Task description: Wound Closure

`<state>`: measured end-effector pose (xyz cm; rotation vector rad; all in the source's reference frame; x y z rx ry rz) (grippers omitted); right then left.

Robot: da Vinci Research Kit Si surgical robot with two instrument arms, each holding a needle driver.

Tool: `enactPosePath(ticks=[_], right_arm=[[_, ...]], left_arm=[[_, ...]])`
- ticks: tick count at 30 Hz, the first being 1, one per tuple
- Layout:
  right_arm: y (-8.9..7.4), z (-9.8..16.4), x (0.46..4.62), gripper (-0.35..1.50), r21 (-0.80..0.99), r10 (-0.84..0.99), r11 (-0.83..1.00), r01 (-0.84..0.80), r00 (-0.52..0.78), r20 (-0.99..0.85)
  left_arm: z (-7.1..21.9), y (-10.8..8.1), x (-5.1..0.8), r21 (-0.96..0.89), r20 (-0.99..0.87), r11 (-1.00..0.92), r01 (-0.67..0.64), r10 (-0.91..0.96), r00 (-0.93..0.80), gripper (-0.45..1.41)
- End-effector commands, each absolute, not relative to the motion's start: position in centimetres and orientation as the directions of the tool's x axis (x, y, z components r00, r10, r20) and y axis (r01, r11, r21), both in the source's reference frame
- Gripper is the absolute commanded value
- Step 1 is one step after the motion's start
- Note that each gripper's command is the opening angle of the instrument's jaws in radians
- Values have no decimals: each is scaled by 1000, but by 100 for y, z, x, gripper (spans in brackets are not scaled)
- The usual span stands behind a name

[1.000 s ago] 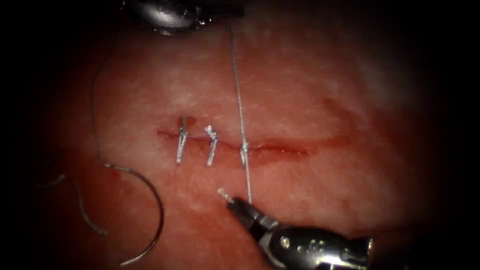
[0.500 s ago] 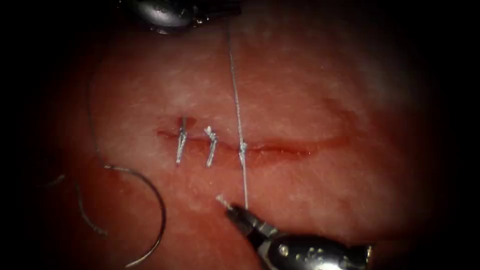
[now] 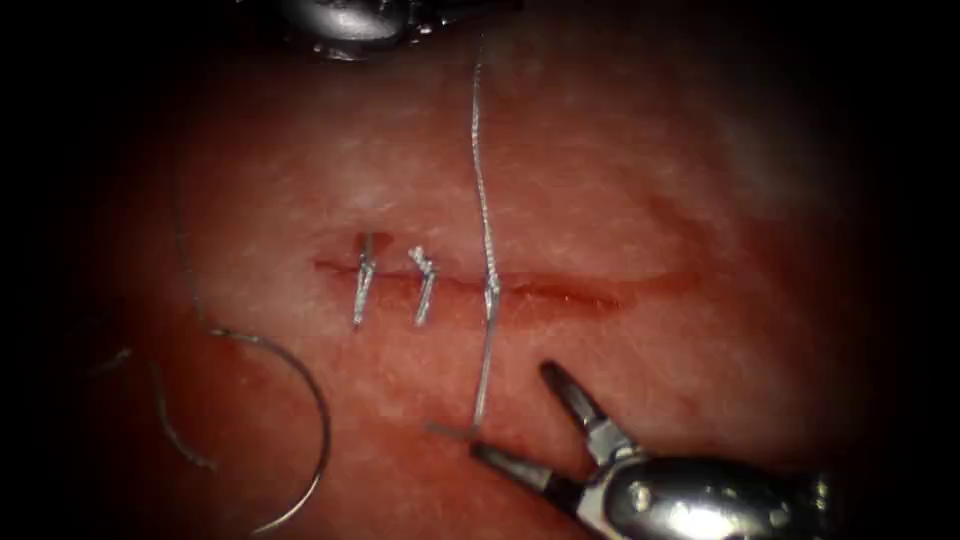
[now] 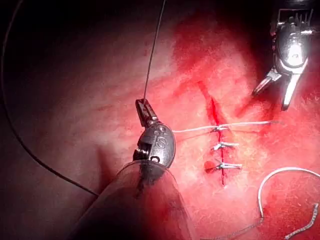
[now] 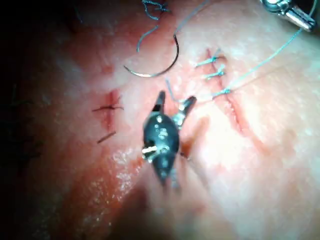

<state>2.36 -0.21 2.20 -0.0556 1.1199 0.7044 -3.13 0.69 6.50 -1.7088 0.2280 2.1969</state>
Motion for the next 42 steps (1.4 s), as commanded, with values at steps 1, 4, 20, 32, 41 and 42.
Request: enactPosePath(ticks=[1,4,20,32,41,42], right_arm=[[-22,219,236,111,321,509,774,-546,235,-828],[-4,218,234,110,339,529,761,-554,227,-818],[69,283,272,118,350,568,742,-571,260,-781],[71,326,281,116,399,629,712,-578,270,-729],[72,324,288,116,412,634,710,-571,263,-727],[73,325,290,116,413,634,710,-570,262,-728]], left_arm=[[649,60,-319,-94,-962,-928,-360,179,-208,-45],[629,55,-326,-113,-962,-930,-350,190,-194,-45],[578,30,-341,-148,-969,-942,-301,199,-146,-45],[557,14,-347,-141,-971,-947,-288,189,-149,-45],[540,9,-353,-145,-971,-948,-284,192,-144,-45],[539,8,-355,-145,-971,-948,-284,192,-144,-45]])
